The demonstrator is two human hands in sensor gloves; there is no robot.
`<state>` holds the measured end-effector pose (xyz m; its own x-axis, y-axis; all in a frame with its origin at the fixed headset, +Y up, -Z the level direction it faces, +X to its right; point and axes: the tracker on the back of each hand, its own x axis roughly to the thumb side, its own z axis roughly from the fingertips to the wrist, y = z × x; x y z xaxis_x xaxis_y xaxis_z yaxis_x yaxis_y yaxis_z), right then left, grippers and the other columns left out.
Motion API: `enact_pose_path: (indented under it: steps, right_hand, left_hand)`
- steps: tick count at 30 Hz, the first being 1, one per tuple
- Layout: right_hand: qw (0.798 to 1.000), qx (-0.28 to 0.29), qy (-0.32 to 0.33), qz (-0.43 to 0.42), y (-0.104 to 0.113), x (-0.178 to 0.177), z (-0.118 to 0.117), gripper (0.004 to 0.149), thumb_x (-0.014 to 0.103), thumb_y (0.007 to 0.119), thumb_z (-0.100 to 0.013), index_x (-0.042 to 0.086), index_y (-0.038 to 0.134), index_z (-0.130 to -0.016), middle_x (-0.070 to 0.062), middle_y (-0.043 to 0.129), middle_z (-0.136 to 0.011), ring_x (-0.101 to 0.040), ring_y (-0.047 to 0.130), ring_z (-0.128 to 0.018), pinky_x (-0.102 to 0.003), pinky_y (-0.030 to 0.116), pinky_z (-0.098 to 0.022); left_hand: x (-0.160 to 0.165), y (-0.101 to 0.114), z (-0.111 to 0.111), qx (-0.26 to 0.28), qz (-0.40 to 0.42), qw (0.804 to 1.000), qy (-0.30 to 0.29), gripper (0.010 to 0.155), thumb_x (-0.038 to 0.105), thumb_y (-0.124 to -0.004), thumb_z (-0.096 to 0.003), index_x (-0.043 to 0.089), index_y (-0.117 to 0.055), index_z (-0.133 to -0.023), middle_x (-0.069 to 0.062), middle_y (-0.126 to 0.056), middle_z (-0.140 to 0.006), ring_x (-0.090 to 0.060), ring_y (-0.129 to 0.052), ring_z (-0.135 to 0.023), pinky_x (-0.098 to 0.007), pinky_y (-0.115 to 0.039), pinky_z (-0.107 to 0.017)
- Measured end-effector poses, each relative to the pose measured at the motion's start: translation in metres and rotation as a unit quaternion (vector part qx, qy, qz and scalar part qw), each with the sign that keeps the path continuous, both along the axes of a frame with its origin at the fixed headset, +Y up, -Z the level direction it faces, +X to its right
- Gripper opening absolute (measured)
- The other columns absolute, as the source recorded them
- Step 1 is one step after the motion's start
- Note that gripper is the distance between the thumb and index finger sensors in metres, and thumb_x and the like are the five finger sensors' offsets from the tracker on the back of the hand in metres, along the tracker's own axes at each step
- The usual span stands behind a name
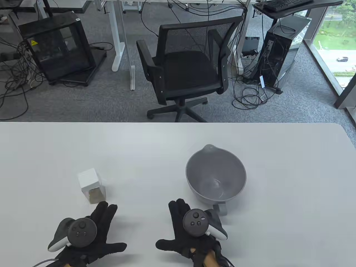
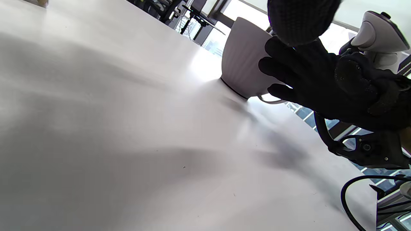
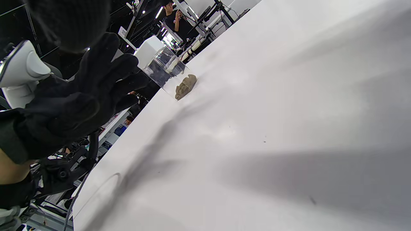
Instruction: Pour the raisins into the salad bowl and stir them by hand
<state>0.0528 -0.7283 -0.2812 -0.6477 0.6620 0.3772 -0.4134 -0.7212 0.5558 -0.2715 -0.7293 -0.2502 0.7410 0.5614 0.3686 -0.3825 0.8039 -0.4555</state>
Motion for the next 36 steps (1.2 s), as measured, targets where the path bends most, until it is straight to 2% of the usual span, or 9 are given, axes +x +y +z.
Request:
enact_pose_path:
  steps: [8, 10, 11, 15, 18, 24, 26, 30, 36]
  right_hand:
    - [1.000, 0.004, 0.008, -0.002, 0.001, -0.003, 0.002, 0.109, 0.069, 0.064, -0.049, 0.021, -0.023, -0.095, -0.024, -0.026, -0.099, -0.055, -0.010, -0.094, -0.081, 0.009, -0.055]
    - [1.000, 0.008, 0.011, 0.002, 0.001, -0.004, 0.002, 0.109, 0.069, 0.064, -0.049, 0.021, -0.023, -0.095, -0.025, -0.026, -0.099, -0.055, -0.009, -0.094, -0.081, 0.009, -0.055]
    - [1.000, 0.011, 0.010, 0.006, 0.002, -0.004, 0.002, 0.109, 0.069, 0.064, -0.049, 0.021, -0.023, -0.095, -0.024, -0.026, -0.098, -0.055, -0.010, -0.094, -0.081, 0.008, -0.055]
    - [0.999, 0.036, -0.003, -0.013, 0.011, 0.001, -0.002, 0.109, 0.069, 0.064, -0.050, 0.021, -0.023, -0.095, -0.025, -0.025, -0.099, -0.055, -0.009, -0.094, -0.081, 0.009, -0.056]
    - [0.999, 0.015, -0.006, -0.042, 0.011, 0.003, -0.007, 0.109, 0.069, 0.065, -0.050, 0.021, -0.022, -0.096, -0.025, -0.026, -0.099, -0.055, -0.009, -0.094, -0.081, 0.008, -0.056]
    - [0.999, 0.005, -0.007, -0.050, 0.008, 0.006, -0.010, 0.109, 0.068, 0.066, -0.050, 0.021, -0.021, -0.097, -0.025, -0.025, -0.100, -0.055, -0.008, -0.095, -0.082, 0.009, -0.056]
    - [0.999, 0.002, -0.006, -0.052, 0.007, 0.005, -0.010, 0.109, 0.068, 0.066, -0.050, 0.021, -0.021, -0.097, -0.025, -0.024, -0.101, -0.055, -0.008, -0.095, -0.082, 0.009, -0.056]
    - [0.998, 0.007, -0.010, -0.057, 0.008, 0.007, -0.009, 0.109, 0.068, 0.066, -0.050, 0.020, -0.020, -0.098, -0.025, -0.023, -0.101, -0.055, -0.008, -0.095, -0.082, 0.009, -0.056]
    - [0.996, 0.022, -0.008, -0.088, 0.016, 0.008, -0.005, 0.110, 0.067, 0.067, -0.049, 0.018, -0.019, -0.098, -0.026, -0.020, -0.102, -0.055, -0.005, -0.095, -0.081, 0.010, -0.056]
  left_hand:
    - [-0.016, -0.002, -0.003, 0.025, -0.020, 0.993, 0.113, 0.121, 0.061, -0.076, -0.0563, 0.011, 0.026, -0.097, -0.040, 0.024, -0.099, -0.070, 0.004, -0.095, -0.089, -0.009, -0.056]
    - [-0.032, 0.001, -0.004, 0.067, -0.027, 0.961, 0.266, 0.125, 0.059, -0.077, -0.0564, 0.001, 0.025, -0.096, -0.044, 0.018, -0.101, -0.070, -0.007, -0.097, -0.088, -0.017, -0.059]
    - [-0.044, 0.003, -0.004, 0.097, 0.003, 0.926, 0.365, 0.127, 0.059, -0.080, -0.0543, -0.008, 0.018, -0.099, -0.045, 0.011, -0.103, -0.071, -0.014, -0.099, -0.088, -0.021, -0.060]
    - [-0.085, -0.007, -0.029, 0.035, 0.151, 0.881, 0.447, 0.131, 0.059, -0.083, -0.0514, -0.017, 0.013, -0.098, -0.049, 0.010, -0.101, -0.070, -0.017, -0.098, -0.087, -0.024, -0.061]
    - [-0.092, -0.025, -0.051, 0.008, 0.153, 0.871, 0.467, 0.132, 0.060, -0.085, -0.0498, -0.016, 0.011, -0.099, -0.048, 0.008, -0.102, -0.070, -0.019, -0.099, -0.087, -0.026, -0.062]
    - [-0.088, -0.035, -0.103, 0.046, 0.204, 0.912, 0.353, 0.121, 0.056, -0.088, -0.0490, 0.013, 0.008, -0.107, -0.039, 0.006, -0.108, -0.069, -0.018, -0.099, -0.087, -0.027, -0.060]
    - [-0.084, -0.036, -0.111, 0.006, 0.230, 0.916, 0.329, 0.104, 0.049, -0.090, -0.0504, 0.015, -0.014, -0.113, -0.038, 0.005, -0.108, -0.068, -0.018, -0.099, -0.086, -0.027, -0.061]
    - [-0.068, -0.028, -0.101, 0.043, 0.228, 0.924, 0.303, 0.098, 0.040, -0.099, -0.0440, 0.005, -0.034, -0.109, -0.026, -0.055, -0.111, -0.057, -0.066, -0.098, -0.083, -0.052, -0.063]
    - [-0.007, 0.014, -0.055, 0.012, 0.244, 0.967, 0.074, 0.096, 0.045, -0.096, -0.0465, 0.011, -0.034, -0.111, -0.024, -0.055, -0.112, -0.065, -0.063, -0.097, -0.083, -0.054, -0.062]
